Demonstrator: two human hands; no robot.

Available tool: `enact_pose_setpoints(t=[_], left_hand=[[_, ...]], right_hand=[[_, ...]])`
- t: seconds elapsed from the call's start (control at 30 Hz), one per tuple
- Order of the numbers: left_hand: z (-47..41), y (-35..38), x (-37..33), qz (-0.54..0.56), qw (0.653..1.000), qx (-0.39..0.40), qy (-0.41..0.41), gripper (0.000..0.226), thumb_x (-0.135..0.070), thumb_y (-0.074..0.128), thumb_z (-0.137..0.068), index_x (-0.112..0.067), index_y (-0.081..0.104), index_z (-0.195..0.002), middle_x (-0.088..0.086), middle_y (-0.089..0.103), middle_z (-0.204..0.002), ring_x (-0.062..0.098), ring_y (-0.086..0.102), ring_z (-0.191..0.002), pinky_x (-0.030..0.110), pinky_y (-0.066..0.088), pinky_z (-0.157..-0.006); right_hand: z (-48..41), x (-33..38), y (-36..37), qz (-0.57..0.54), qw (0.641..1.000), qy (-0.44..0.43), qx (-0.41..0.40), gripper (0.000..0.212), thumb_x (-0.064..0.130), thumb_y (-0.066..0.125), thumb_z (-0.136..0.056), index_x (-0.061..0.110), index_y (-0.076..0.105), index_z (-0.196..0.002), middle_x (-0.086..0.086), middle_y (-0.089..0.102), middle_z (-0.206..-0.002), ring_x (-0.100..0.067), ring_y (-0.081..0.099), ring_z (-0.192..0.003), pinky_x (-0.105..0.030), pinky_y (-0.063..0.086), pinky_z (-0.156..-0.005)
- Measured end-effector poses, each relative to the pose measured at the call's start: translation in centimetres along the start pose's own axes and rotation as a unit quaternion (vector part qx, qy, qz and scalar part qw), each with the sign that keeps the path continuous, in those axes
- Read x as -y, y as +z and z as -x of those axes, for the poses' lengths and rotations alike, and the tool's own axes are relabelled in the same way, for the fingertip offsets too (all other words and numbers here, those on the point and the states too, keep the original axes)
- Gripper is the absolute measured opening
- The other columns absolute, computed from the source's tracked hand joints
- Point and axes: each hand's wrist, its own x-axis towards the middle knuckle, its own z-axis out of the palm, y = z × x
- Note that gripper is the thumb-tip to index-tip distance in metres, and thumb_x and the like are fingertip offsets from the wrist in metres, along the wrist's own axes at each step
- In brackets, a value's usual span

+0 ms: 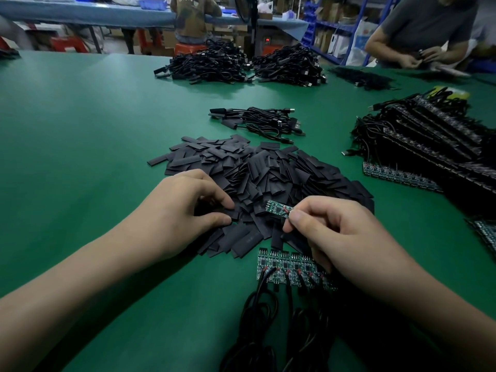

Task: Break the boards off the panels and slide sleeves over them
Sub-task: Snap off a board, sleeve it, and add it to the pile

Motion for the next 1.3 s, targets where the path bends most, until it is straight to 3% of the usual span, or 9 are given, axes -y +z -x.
enact_pose_setpoints(t=[0.1,0.23,0.37,0.5,0.6,0.8,1.03,1.3], left_hand=[[0.1,0.0,-0.2,0.005,1.000,-0.006,0.007,0.016,-0.033,0.083,-0.077,-0.035,0.074,-0.090,-0.015,0.062,-0.095,0.002,0.057,-0.086,0.022,0.044,-0.079],[0.3,0.2,-0.6,0.050,0.996,-0.061,0.030,0.017,-0.031,0.083,-0.078,-0.035,0.074,-0.091,-0.020,0.066,-0.089,-0.007,0.058,-0.079,0.005,0.039,-0.070],[1.0,0.8,-1.6,0.156,0.983,-0.090,0.046,0.016,-0.031,0.081,-0.077,-0.035,0.075,-0.091,-0.024,0.067,-0.082,-0.014,0.057,-0.065,0.000,0.038,-0.063],[1.4,1.3,-2.3,0.191,0.975,-0.099,0.062,0.017,-0.038,0.078,-0.076,-0.037,0.075,-0.092,-0.018,0.071,-0.093,-0.002,0.065,-0.086,0.010,0.044,-0.076],[1.6,1.4,-2.6,0.193,0.972,-0.109,0.074,0.017,-0.039,0.078,-0.077,-0.036,0.074,-0.093,-0.015,0.072,-0.095,0.008,0.067,-0.095,0.013,0.045,-0.083],[1.7,1.4,-2.9,0.166,0.975,-0.112,0.096,0.016,-0.034,0.079,-0.076,-0.035,0.075,-0.092,-0.018,0.071,-0.096,0.006,0.067,-0.097,0.012,0.043,-0.086],[1.7,1.3,-2.9,0.170,0.975,-0.093,0.106,0.017,-0.033,0.079,-0.075,-0.038,0.073,-0.090,-0.015,0.071,-0.093,0.008,0.068,-0.094,0.015,0.045,-0.085],[1.8,1.3,-2.7,0.163,0.977,-0.086,0.107,0.019,-0.037,0.081,-0.074,-0.038,0.074,-0.091,-0.015,0.071,-0.091,0.008,0.068,-0.088,0.012,0.045,-0.080]], right_hand=[[0.1,-0.1,0.0,0.002,1.000,-0.003,-0.003,0.024,0.042,0.054,-0.100,0.030,0.070,-0.088,0.001,0.044,-0.052,-0.015,0.039,-0.049,-0.033,0.033,-0.056],[0.3,0.1,0.0,-0.009,1.000,-0.005,-0.015,0.026,0.046,0.052,-0.096,0.029,0.070,-0.087,0.001,0.044,-0.051,-0.013,0.039,-0.049,-0.033,0.033,-0.056],[0.6,0.3,-0.4,-0.013,1.000,-0.016,-0.023,0.030,0.049,0.051,-0.096,0.028,0.069,-0.085,-0.005,0.043,-0.052,-0.012,0.039,-0.048,-0.034,0.033,-0.054],[0.8,0.3,-0.6,-0.003,1.000,-0.027,-0.016,0.029,0.048,0.051,-0.094,0.026,0.068,-0.084,-0.001,0.041,-0.051,-0.010,0.037,-0.047,-0.032,0.033,-0.051],[0.9,0.2,-0.6,-0.004,1.000,-0.025,-0.008,0.029,0.048,0.051,-0.091,0.026,0.068,-0.083,0.002,0.040,-0.051,-0.010,0.035,-0.047,-0.028,0.031,-0.049],[1.0,0.2,-0.7,-0.047,0.999,-0.009,0.010,0.029,0.046,0.052,-0.090,0.026,0.069,-0.079,0.005,0.038,-0.049,-0.015,0.032,-0.048,-0.033,0.027,-0.049],[1.0,0.3,-1.0,-0.073,0.997,-0.001,0.033,0.032,0.039,0.056,-0.100,0.021,0.068,-0.077,0.003,0.040,-0.046,-0.008,0.033,-0.041,-0.019,0.029,-0.044],[1.1,0.5,-1.3,-0.097,0.992,0.040,0.077,0.032,0.029,0.054,-0.101,0.016,0.066,-0.075,0.000,0.041,-0.043,-0.007,0.031,-0.036,-0.018,0.027,-0.041]])
